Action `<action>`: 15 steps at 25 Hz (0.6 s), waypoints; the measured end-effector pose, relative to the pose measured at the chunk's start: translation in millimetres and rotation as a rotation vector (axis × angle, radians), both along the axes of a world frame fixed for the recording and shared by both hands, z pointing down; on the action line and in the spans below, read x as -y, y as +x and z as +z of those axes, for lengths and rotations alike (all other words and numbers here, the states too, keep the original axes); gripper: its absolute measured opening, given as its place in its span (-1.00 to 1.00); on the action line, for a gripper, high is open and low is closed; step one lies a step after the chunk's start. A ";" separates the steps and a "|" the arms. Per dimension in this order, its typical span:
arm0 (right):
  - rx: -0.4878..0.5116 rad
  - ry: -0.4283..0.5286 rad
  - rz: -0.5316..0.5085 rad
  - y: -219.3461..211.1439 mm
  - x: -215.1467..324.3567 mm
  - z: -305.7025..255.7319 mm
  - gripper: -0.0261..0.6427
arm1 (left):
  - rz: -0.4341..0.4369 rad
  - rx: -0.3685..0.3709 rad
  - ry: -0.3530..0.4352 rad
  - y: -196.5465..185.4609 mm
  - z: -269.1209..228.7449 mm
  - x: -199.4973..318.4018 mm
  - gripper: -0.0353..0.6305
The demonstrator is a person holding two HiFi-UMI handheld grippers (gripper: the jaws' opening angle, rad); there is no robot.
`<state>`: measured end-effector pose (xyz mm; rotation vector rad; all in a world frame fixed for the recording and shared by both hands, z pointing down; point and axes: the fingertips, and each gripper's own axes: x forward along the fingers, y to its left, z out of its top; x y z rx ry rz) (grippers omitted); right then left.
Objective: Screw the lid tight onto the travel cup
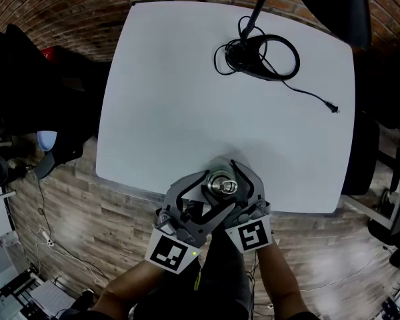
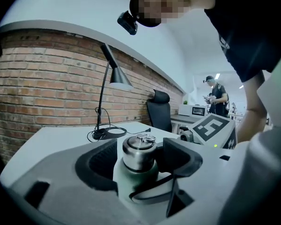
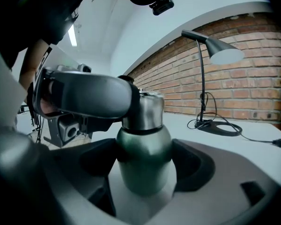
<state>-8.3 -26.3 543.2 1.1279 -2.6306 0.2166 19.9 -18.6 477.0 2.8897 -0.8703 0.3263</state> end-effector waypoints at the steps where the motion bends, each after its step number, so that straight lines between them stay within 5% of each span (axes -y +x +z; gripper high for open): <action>1: 0.000 -0.005 0.001 0.2 -0.3 0.6 0.12 | -0.014 0.004 0.015 1.0 -0.8 1.4 0.00; 7: 0.005 -0.015 0.011 0.2 -0.6 0.9 0.12 | -0.016 0.014 0.059 3.8 -2.0 3.7 -0.16; 15: 0.010 -0.010 0.012 0.8 -0.7 0.3 0.12 | 0.283 -0.028 0.074 8.6 -4.2 -1.7 -0.17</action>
